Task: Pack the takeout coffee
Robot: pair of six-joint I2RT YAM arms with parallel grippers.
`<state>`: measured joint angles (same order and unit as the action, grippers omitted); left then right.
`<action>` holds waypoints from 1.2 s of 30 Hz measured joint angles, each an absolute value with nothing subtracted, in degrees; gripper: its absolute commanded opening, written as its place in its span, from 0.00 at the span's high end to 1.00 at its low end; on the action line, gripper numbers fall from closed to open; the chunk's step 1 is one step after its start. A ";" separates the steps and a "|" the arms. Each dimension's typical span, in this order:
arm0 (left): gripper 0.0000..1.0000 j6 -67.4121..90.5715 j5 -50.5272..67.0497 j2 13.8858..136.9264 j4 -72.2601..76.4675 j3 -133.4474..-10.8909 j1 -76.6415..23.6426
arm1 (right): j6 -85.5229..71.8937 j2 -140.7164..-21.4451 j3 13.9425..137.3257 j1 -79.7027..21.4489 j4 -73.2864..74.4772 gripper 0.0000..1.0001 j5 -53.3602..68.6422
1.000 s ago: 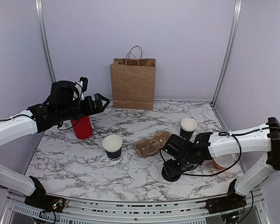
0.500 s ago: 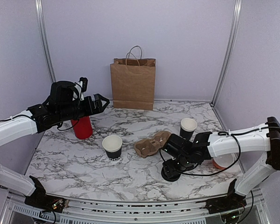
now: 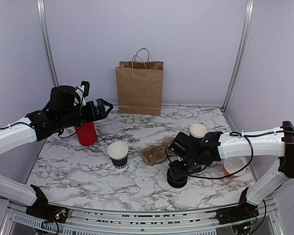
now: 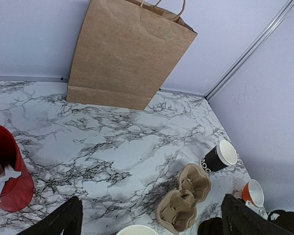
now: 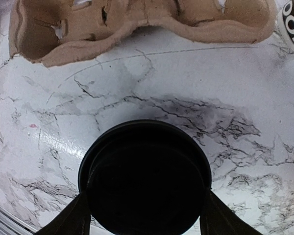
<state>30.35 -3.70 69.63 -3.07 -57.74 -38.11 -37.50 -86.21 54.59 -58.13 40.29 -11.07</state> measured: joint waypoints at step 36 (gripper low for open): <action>0.01 30.17 -4.97 69.17 -3.95 -56.69 -38.11 | -36.36 -85.58 56.97 -57.28 43.66 0.26 -9.63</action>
<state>30.17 -4.97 69.17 -3.95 -56.69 -38.11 -36.36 -85.58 56.97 -57.28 43.66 -9.63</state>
